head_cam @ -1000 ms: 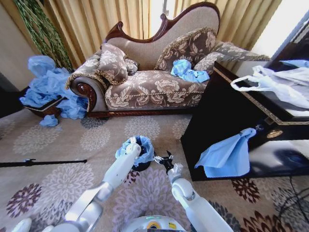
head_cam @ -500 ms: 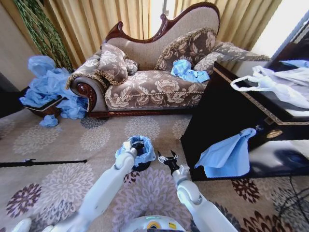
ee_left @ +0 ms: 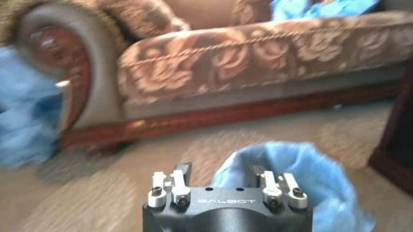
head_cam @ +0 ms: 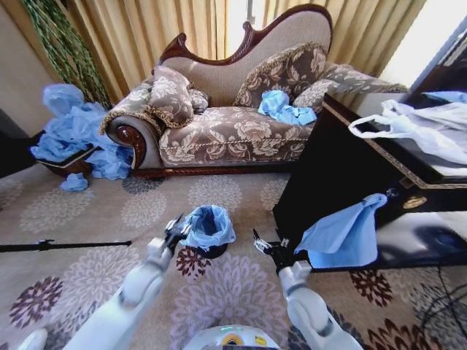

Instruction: Place a garbage bag over the trash bin.

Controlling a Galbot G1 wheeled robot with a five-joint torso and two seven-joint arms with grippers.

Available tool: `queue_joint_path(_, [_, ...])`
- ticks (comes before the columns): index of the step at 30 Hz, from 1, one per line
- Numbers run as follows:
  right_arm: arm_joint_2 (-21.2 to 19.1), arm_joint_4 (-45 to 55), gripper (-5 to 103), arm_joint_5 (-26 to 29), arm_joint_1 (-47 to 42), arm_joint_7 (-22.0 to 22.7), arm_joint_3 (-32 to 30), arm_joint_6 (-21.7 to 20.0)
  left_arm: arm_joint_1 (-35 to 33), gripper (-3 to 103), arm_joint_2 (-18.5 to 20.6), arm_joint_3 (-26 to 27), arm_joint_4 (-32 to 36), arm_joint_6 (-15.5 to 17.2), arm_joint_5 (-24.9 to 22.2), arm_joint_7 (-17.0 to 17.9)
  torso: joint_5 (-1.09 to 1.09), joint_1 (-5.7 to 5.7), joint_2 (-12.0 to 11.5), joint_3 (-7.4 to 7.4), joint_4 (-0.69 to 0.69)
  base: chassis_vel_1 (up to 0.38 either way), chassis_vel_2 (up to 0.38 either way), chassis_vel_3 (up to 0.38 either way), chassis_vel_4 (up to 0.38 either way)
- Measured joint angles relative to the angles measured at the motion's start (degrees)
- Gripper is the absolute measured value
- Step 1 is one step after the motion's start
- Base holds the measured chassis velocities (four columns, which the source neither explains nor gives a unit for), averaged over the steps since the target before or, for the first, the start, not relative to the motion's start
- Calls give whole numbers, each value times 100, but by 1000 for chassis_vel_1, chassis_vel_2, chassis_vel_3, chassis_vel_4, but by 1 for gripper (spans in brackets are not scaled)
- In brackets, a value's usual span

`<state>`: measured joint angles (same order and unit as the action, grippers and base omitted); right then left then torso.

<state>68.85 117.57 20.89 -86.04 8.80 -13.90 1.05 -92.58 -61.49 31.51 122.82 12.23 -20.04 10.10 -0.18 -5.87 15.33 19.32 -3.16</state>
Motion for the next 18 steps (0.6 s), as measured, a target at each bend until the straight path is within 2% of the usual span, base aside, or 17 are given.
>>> queue_joint_path(1, [51, 46, 100, -94, -145, -103, -68, 114, -271, 64, -159, 185, 102, -44, 111, -38, -1, 0, 0, 0, 0, 0, 0, 0, 0])
queue_joint_path(4, [224, 156, 100, -254, -546, -262, -220, 379, -895, 80, -650, 607, 199, -478, 570, -316, -1, 0, 0, 0, -1, 0, 0, 0, 0])
queue_joint_path(5, [224, 156, 100, -254, -546, -262, -220, 379, -895, 80, -650, 607, 199, -478, 570, -316, -1, 0, 0, 0, -1, 0, 0, 0, 0])
queue_joint_path(6, [290, 173, 100, -317, -707, -317, -264, 479, -1111, 85, -852, 717, 231, -655, 719, -427, -1, 0, 0, 0, -2, 0, 0, 0, 0])
queue_joint_path(8, [361, 185, 100, -380, -931, -407, -311, 634, -1348, 95, -1127, 774, 347, -808, 806, -467, -1, 0, 0, 0, 0, 0, 0, 0, 0])
queue_joint_path(9, [361, 185, 100, -380, -931, -407, -311, 634, -1348, 95, -1127, 774, 347, -808, 806, -467, -1, 0, 0, 0, 0, 0, 0, 0, 0])
queue_joint_path(12, [383, 321, 100, -273, -1254, -522, -390, 803, -1592, 100, -1444, 598, 673, -927, 797, -466, -1, -1, 0, 1, -1, 0, 0, 0, 0])
queue_joint_path(18, [372, 488, 100, -55, -1506, -591, -553, 943, -1706, 100, -1579, 228, 985, -830, 762, -317, -2, -1, 0, 1, -1, 0, 0, 0, 0])
